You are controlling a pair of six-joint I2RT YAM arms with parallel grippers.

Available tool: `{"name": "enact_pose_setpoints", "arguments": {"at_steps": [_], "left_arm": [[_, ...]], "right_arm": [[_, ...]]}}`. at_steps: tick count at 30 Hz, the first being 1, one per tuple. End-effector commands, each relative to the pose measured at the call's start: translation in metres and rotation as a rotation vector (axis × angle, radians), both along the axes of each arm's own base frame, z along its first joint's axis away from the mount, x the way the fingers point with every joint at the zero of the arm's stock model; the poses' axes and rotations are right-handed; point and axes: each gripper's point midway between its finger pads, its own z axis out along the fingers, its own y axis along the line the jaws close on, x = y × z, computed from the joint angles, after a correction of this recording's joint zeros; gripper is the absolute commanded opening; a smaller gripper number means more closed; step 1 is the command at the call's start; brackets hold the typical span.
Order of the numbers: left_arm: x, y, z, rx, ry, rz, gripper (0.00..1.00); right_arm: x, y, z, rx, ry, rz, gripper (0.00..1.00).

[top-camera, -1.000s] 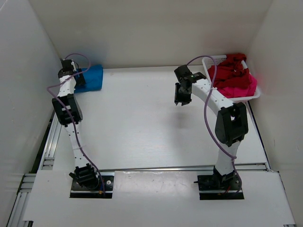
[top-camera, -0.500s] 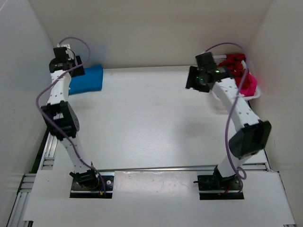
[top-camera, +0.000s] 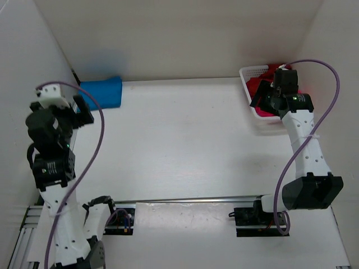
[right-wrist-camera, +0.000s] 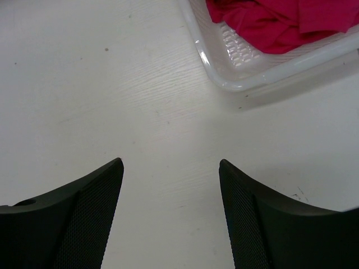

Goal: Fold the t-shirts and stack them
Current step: Grab crumpled tshirt from bin with the right arm

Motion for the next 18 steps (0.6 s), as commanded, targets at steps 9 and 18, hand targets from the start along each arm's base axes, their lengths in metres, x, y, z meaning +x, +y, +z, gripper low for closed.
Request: {"name": "enact_pose_setpoints", "arguments": {"at_steps": [9, 18], "left_arm": [[-0.073, -0.037, -0.154, -0.113, 0.354, -0.112, 1.00], [-0.035, -0.041, -0.160, -0.152, 0.411, -0.180, 1.00]], "right_arm": [[0.013, -0.005, 0.052, -0.018, -0.171, 0.018, 0.79], [0.100, -0.058, 0.033, 0.011, -0.213, -0.256, 0.80]]}}
